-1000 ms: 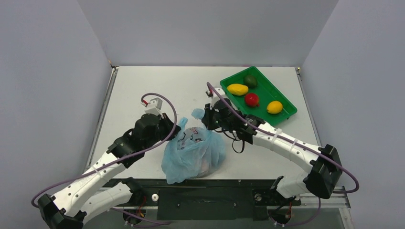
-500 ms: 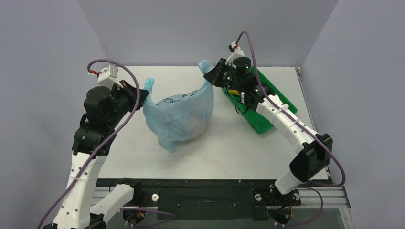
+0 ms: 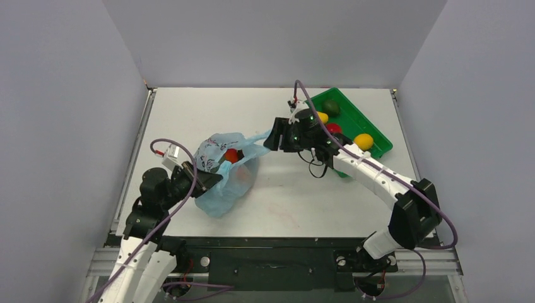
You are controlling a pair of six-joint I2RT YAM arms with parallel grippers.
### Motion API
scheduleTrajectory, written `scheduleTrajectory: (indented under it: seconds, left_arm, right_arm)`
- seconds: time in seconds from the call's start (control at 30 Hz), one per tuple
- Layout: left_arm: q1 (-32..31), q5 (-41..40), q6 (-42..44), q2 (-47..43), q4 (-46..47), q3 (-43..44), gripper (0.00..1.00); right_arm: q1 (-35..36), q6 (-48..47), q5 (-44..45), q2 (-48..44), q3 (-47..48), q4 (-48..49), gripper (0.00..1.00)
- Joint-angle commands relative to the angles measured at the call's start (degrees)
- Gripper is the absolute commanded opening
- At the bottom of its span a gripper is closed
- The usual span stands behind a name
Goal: Take the fake fruits out of the plastic bag
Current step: Untie the plastic bag at the center of the board.
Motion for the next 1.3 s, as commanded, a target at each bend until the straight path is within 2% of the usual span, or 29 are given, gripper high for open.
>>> scheduleTrajectory:
  seconds: [0.0,0.2,0.33,0.43,0.57,0.83,1.03,1.1,1.17,1.2,1.23,1.27]
  left_arm:
    - [0.27,8.87,-13.96,-5.88,16.60,-7.83,0.00]
    - [0.29,8.73,-9.41,-7.56,7.53,-6.99,0.00]
    - [0.30,7.85,-7.29,-9.09,2.89,-5.31,0.00]
    - [0.29,5.96,-6.33,-10.31,-0.30,-3.15,0.00]
    - [0.30,3.77,-5.18,-11.39,-3.62,-0.93,0.00]
    - [0.31,3.62,-6.60,-12.91,-4.62,-1.09,0.00]
    - [0.25,3.19,-5.78,-13.35,-7.61,-0.77,0.00]
    - [0.25,3.02,-5.66,-13.78,-8.35,-1.08,0.00]
    - [0.31,2.81,-5.64,-14.62,-9.06,-1.48,0.00]
    - [0.27,2.68,-5.60,-14.94,-9.23,-1.64,0.00]
    - [0.26,2.36,-5.57,-15.50,-9.70,-1.89,0.00]
    - [0.24,2.27,-5.52,-15.77,-9.90,-1.97,0.00]
  right_arm:
    - [5.20,-4.05,8.93,-9.83,-4.47,-3.02,0.59]
    - [13.48,3.41,13.05,-17.13,-15.43,2.90,0.68]
    - [18.16,11.41,15.16,-19.02,-20.90,13.01,0.68]
    - [21.03,17.54,19.66,-16.72,-22.58,22.16,0.68]
    - [24.14,25.14,22.96,-10.41,-20.41,27.41,0.70]
    - [26.41,32.41,28.75,-0.10,-11.48,24.71,0.71]
    - [26.48,31.75,32.58,5.12,-7.71,20.64,0.70]
    - [26.69,30.81,32.58,6.39,-7.62,20.71,0.63]
    - [26.90,29.24,32.36,6.99,-8.59,22.41,0.51]
    - [26.92,28.03,31.90,7.07,-9.44,23.14,0.39]
    - [26.94,27.27,31.72,7.27,-9.65,23.76,0.33]
    - [26.89,25.69,31.74,7.35,-9.88,23.65,0.20]
